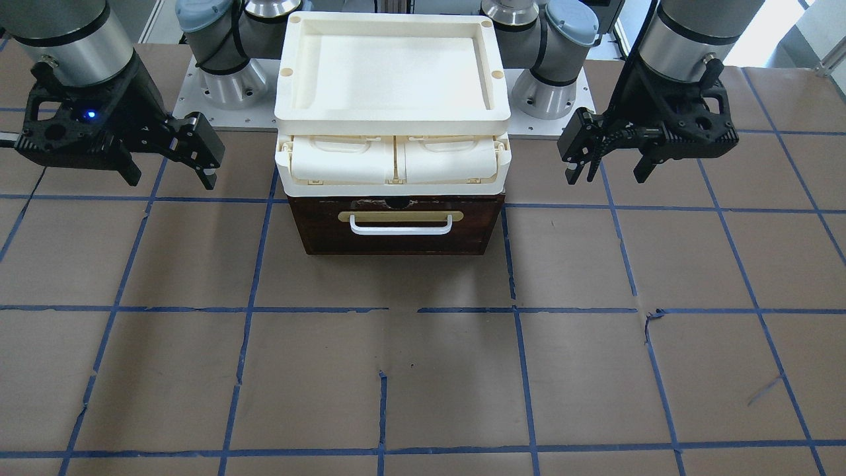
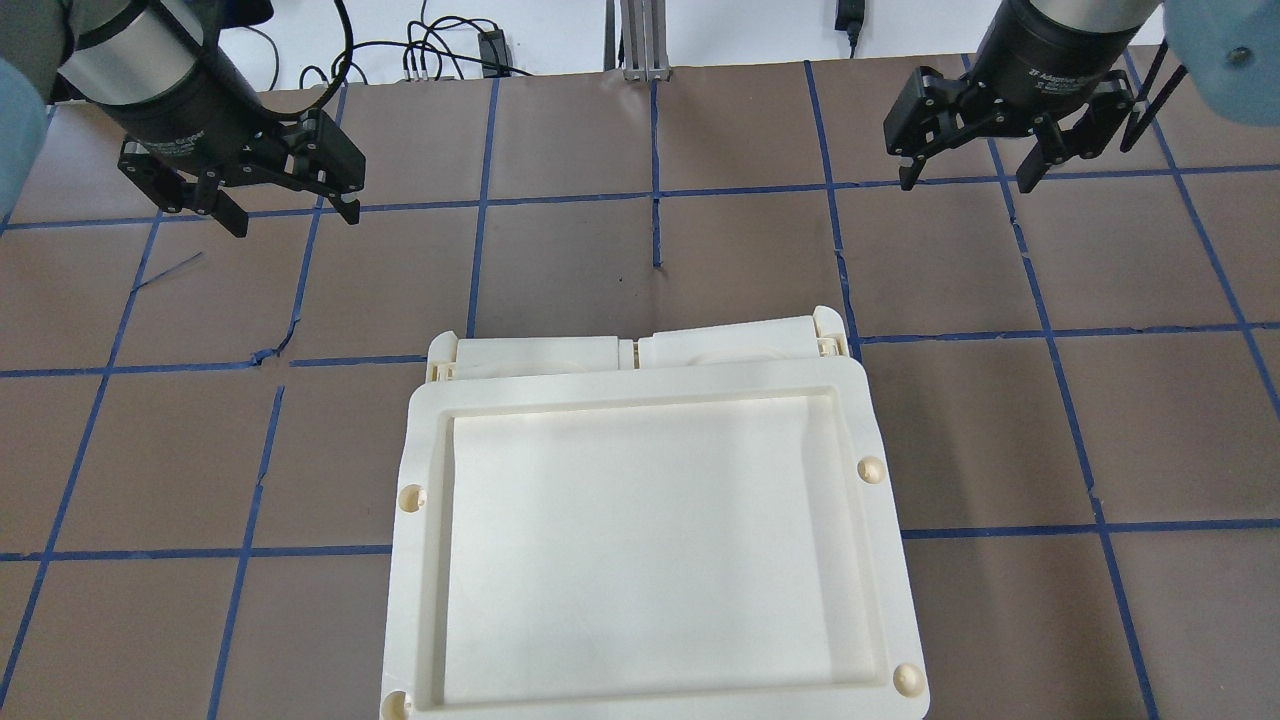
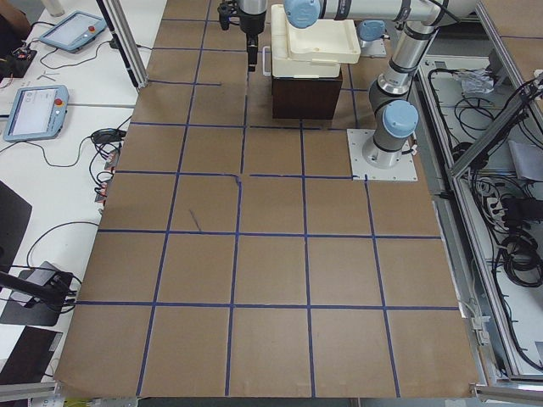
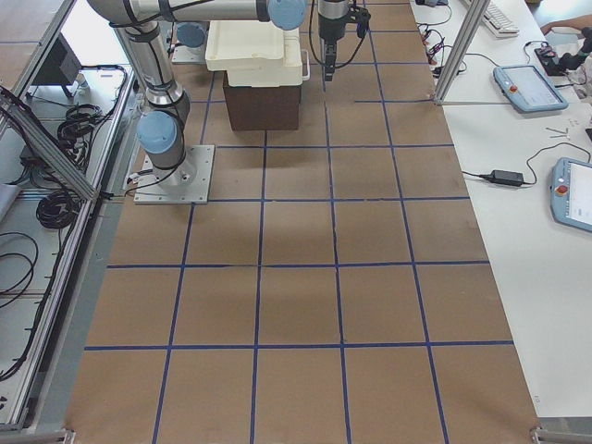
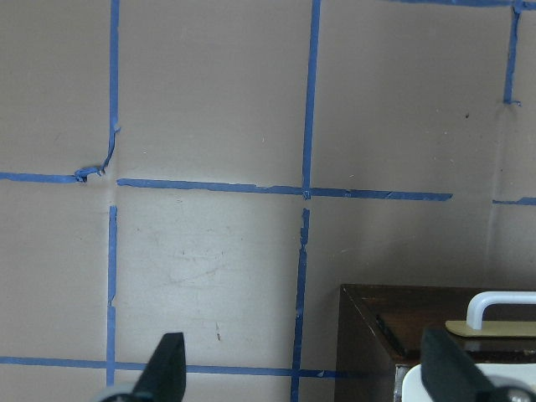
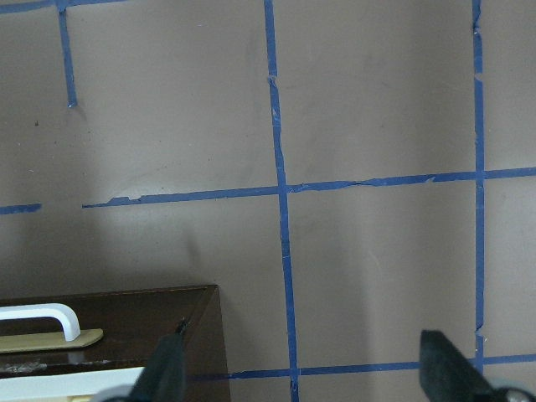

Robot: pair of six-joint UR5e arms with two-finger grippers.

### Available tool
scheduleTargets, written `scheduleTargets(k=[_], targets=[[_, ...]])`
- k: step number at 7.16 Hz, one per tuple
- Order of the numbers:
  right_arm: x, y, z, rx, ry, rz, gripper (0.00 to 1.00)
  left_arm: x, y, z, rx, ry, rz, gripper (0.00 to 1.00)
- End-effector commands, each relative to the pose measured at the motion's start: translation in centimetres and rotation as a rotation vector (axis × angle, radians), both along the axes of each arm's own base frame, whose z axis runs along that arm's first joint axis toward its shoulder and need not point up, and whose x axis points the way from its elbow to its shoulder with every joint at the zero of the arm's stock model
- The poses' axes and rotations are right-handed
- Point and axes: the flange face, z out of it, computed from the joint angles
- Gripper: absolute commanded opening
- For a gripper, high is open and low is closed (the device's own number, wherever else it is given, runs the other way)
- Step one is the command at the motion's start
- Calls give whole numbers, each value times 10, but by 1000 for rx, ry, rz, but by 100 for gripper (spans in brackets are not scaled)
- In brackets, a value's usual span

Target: Put scissors in drawer and close it

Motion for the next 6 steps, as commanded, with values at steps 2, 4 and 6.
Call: scheduleTargets(k=[2, 4, 6], targets=[[0, 0, 1, -6, -1, 1, 100, -1, 0, 0, 0, -1, -3, 100], [-2, 0, 1, 0, -2, -4, 100, 1, 0, -1, 6, 1, 1, 100], [-3, -1, 0, 1, -3, -5, 100, -2, 2, -1, 12, 0, -3, 100]])
